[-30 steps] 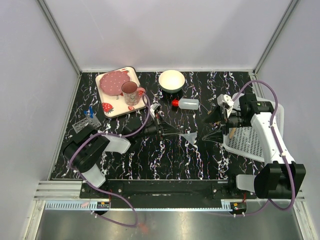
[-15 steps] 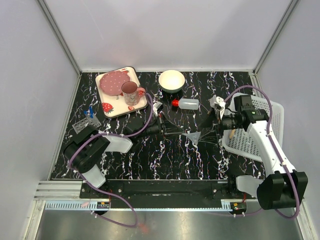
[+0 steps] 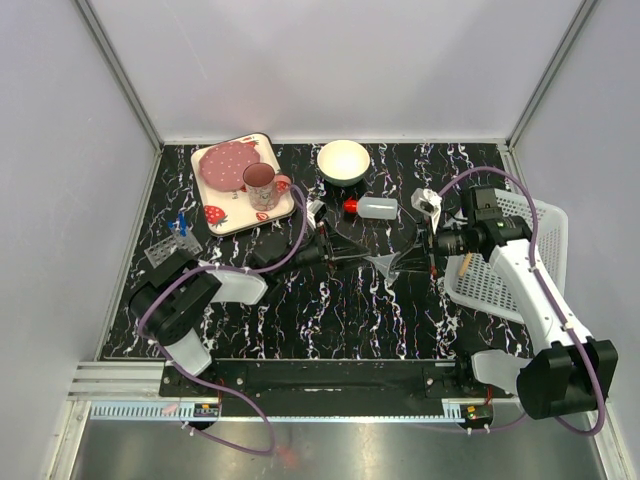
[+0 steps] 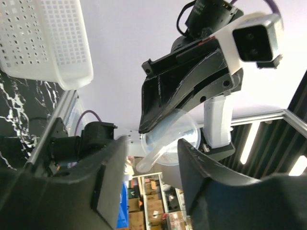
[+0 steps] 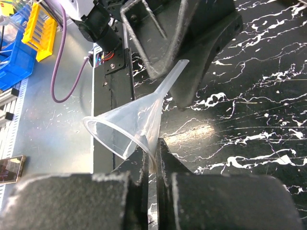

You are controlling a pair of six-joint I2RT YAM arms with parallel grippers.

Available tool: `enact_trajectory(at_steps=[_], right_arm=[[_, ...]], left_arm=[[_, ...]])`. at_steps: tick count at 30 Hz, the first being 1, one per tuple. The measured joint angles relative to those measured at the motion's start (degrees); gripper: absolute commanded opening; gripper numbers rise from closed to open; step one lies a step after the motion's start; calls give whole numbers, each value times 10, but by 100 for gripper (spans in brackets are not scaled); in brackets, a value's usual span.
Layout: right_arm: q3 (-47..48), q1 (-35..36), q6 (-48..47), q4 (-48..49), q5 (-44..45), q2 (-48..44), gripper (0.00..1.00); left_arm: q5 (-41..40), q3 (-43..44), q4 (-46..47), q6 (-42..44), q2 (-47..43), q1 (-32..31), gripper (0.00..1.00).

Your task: Organize the chemistry lab equipment

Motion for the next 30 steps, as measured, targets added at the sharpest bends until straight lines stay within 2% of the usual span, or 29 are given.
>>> enact_trajectory(at_steps=[1,2,5,9,12,15,19,23,30], right_arm=[[3,0,8,3,5,0,0],[5,1,16,5,11,-1,0],[10,-1,28,4,35,-9,0],[10,-21,32,-9,70,-40,0],[10,-56,33,-16,93,-69,0],[10,-88,35,-20,119,-92,0],[12,-117,40,-26,163,-108,0],[27,-133,49,-29,207,-108,0],[70,-171,60,-32,283,-107,0]], left_arm=[[0,0,0,1,0,0,65],[1,0,1,0,0,0,79],[4,-6,2,9,-2,11,99],[9,-38,-2,39,-39,52,99],[15,-47,-57,98,-108,92,99],[3,-22,-236,219,-212,116,99],[-67,74,-513,400,-309,120,99],[-126,118,-672,517,-366,137,99],[-186,119,-854,611,-377,179,99]])
